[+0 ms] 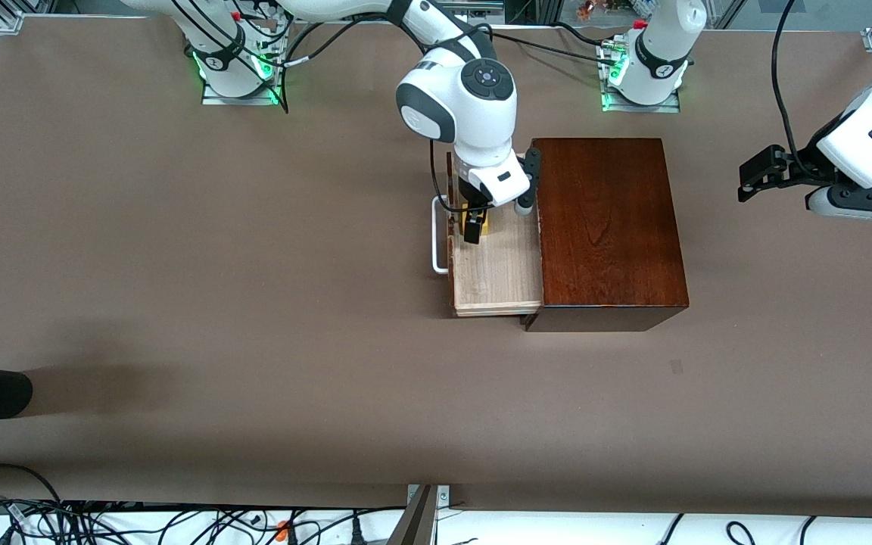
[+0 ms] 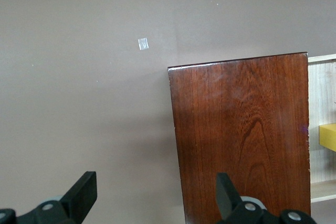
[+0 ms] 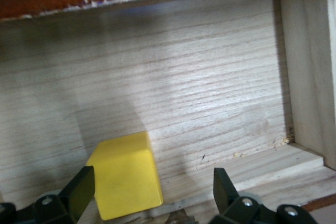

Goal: Open drawer, take yellow block, close drawer
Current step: 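Lower the right gripper and grasp the yellow cube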

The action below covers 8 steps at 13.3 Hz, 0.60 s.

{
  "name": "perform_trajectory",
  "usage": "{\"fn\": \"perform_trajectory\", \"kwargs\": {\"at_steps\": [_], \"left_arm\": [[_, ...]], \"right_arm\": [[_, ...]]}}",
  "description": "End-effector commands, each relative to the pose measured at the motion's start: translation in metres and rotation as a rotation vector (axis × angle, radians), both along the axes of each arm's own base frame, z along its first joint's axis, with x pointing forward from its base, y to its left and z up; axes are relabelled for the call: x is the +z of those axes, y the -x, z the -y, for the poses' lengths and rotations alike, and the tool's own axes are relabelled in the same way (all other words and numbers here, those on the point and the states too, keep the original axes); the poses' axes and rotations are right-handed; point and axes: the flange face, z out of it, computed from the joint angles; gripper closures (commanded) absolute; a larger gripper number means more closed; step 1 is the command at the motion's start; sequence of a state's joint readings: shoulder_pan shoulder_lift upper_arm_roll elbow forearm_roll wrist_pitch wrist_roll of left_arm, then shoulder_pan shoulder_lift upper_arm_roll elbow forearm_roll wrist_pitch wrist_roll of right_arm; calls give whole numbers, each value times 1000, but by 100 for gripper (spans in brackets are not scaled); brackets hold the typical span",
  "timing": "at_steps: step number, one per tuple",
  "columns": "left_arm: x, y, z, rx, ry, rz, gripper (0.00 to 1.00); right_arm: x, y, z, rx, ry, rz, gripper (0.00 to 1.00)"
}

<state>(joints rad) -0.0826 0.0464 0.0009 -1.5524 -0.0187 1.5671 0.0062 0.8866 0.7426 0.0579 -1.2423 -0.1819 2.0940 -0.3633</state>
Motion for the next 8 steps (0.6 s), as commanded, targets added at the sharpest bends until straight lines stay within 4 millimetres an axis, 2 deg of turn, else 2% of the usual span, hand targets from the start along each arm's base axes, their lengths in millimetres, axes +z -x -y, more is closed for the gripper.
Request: {"fn": "perform_trajectory", "kwargs": {"at_steps": [1,4,8], "left_arm": [[5,-1,-2,-18,11,16,0],[0,-4,-3,-15,9,9,0],[-10,-8,-7,-7,9,-8,0]], "right_arm": [[1,3,-8,30,22,23,0],[0,4,-6,27,38,10,0],[14,7,3,52,100,-41,0]]}}
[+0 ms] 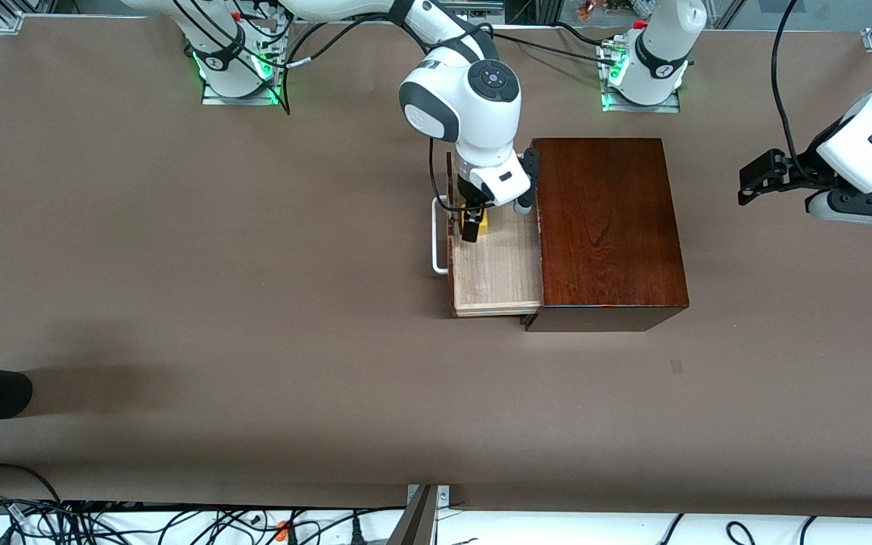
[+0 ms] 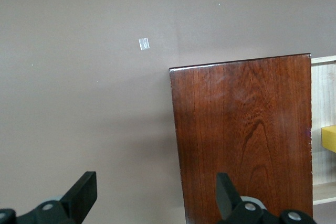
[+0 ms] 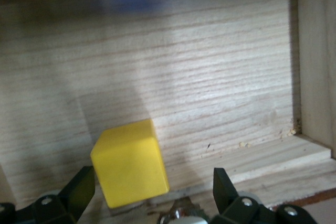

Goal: Open drawer, take yellow block, close drawer
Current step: 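Lower the right gripper and grasp the yellow cube, then lift the yellow cube out of the drawer with the right gripper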

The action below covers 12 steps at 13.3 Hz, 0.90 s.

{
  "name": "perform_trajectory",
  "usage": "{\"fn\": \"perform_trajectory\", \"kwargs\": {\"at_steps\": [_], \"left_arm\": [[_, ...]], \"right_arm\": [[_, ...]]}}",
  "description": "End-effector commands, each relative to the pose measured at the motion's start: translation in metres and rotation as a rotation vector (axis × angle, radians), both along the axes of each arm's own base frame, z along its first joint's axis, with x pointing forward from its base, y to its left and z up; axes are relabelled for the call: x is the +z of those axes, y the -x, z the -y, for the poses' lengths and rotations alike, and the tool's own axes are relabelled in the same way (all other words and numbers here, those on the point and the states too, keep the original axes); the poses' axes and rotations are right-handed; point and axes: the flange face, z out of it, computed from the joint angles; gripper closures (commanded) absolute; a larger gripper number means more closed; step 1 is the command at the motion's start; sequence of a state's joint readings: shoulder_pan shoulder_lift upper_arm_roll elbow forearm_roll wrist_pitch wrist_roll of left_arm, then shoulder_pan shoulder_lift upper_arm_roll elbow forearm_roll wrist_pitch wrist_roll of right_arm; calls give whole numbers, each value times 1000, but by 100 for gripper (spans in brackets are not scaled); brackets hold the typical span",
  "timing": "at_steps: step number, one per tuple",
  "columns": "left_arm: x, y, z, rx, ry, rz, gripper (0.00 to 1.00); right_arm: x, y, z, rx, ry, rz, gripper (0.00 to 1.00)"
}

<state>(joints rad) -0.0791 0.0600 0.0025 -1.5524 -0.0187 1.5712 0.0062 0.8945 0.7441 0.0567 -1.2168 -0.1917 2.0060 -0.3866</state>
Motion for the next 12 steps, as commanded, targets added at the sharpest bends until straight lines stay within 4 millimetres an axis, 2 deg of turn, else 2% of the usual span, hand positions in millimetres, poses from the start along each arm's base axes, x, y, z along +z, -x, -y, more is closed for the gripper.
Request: {"fn": "perform_trajectory", "kwargs": {"at_steps": [1,4,7,12], "left_arm": [[-2,-4,-7,-9,10,4,0],[-2,-4,-7,-9,10,4,0],[0,-4,-6,-10,12,7,0],[9,-12,-5,-10,10,32,0]], "right_arm": [[14,3,1,29,31,-26,0],[14,9,-4,29,17,-31,0],[0,18,-10,39,34,-42,0],[-15,14,-14,53,6,-23,0]]}}
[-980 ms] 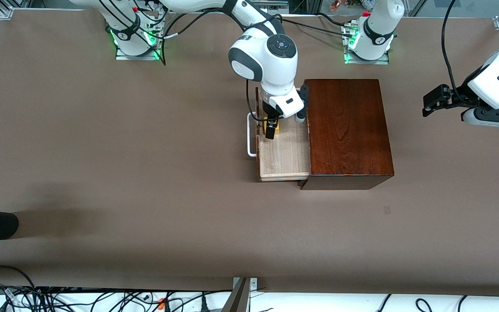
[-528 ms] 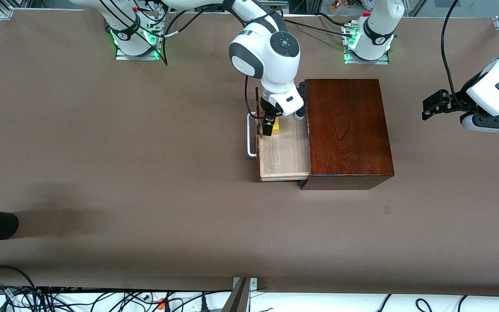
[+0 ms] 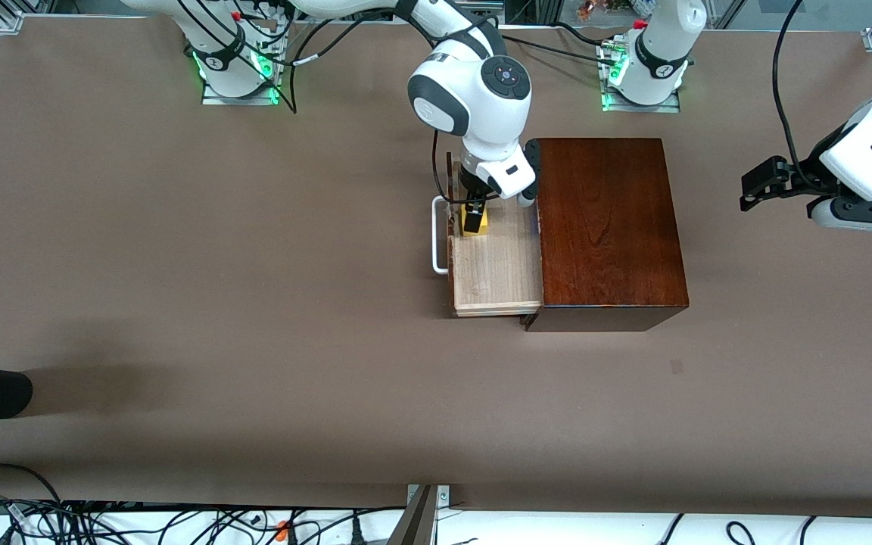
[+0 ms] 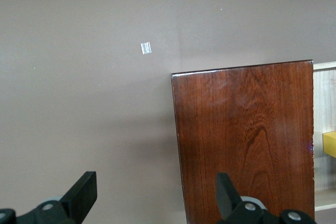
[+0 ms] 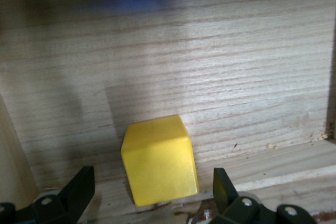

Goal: Open drawer, take yellow block, close drawer
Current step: 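Lift the yellow cube out of the drawer with the right gripper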

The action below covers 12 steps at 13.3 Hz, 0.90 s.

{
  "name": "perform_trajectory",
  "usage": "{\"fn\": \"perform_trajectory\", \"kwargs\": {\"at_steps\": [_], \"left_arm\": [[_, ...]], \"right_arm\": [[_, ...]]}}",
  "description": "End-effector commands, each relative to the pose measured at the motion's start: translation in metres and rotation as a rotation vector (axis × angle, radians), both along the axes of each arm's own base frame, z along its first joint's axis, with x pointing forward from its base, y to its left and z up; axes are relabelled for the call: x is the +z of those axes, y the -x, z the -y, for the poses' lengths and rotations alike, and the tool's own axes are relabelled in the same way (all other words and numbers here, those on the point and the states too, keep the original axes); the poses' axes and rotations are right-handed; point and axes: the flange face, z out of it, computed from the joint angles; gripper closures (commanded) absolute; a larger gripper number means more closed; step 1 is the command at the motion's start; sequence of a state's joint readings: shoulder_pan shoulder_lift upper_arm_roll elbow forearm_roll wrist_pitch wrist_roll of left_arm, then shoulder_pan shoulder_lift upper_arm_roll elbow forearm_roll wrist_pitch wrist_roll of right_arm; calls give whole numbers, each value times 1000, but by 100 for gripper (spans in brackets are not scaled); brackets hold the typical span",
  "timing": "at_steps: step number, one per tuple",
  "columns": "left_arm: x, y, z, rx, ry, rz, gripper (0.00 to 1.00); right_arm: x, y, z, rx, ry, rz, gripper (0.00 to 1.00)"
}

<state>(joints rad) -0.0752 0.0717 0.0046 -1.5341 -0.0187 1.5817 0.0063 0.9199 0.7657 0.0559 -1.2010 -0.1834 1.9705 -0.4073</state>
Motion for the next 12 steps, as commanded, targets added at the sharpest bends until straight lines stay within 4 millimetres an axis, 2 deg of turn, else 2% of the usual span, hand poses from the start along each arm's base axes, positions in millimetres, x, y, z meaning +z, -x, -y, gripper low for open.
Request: {"fn": "perform_trajectory", "kwargs": {"at_steps": [1,3,4,8,10,12], "left_arm": [[6,-6,-1,-17,9,15,0],[6,-6,-1,-15,9,15,0],[6,-6,-1,-17,9,15,0],[6,-6,-1,-15,10,15,0],[6,-6,-1,-15,10,15,0],[6,-6,-1,-15,10,15,0]], "right_arm": [[-10,-3,-5,17,-28,8,0],[-19,-4,-4,20,-19,3,0],[-18,-5,-4,22,-20,6,5],[-4,-13,0,26,-32,21,67],[9,-16,-1,12,-39,21,98],[27,-17,-2,-3,-45,25,100]]}}
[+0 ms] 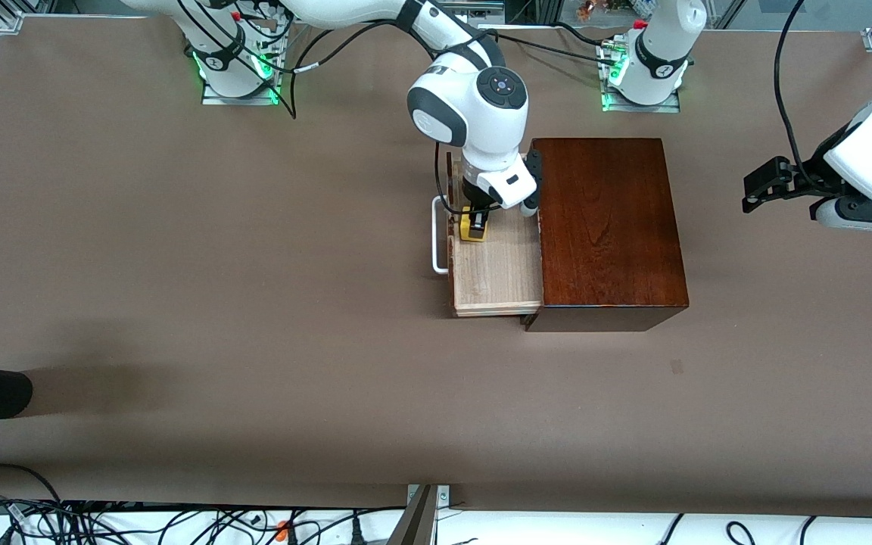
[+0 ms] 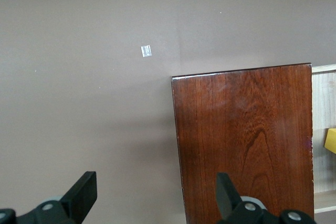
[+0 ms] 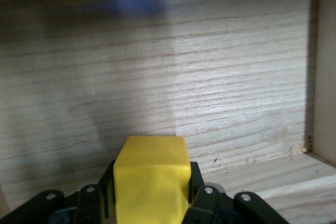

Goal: Open drawer, take yellow block, close drawer
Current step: 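Lift the yellow cube out of the drawer with the right gripper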

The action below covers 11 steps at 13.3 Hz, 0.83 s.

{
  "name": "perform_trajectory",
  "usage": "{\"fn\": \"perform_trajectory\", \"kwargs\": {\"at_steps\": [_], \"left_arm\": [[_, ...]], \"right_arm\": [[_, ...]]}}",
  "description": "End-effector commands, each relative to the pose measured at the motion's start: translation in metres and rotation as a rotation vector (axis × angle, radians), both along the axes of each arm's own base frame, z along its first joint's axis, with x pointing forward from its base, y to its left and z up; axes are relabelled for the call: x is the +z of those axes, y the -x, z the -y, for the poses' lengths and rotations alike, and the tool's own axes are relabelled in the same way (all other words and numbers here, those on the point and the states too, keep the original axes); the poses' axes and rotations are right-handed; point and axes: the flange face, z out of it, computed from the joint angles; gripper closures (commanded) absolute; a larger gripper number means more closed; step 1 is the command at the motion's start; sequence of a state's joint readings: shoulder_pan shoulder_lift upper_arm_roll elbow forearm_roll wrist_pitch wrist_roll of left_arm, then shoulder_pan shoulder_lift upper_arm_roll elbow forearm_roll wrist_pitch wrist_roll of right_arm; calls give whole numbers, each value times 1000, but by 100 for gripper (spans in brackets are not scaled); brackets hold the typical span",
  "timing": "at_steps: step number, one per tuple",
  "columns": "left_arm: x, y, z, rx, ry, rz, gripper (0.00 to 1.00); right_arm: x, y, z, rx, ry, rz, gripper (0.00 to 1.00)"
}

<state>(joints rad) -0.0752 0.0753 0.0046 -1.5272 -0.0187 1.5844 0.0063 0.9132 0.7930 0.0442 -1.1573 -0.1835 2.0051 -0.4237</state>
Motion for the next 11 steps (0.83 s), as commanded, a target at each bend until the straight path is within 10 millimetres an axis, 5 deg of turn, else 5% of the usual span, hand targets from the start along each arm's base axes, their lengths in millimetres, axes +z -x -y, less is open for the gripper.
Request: {"fn": "perform_trajectory", "kwargs": {"at_steps": [1,4,11], "left_arm": [[5,-5,-1,-15,10,9,0],[5,-5,-1,-15,10,9,0],[6,-5,1,-12,12,11,0]], "right_arm": [[33,-2,-1,-21,-12,-12,100],[86,-14,16,-81,-38,-40,100],[193,-66,122,-214,-49,-87,100]]}}
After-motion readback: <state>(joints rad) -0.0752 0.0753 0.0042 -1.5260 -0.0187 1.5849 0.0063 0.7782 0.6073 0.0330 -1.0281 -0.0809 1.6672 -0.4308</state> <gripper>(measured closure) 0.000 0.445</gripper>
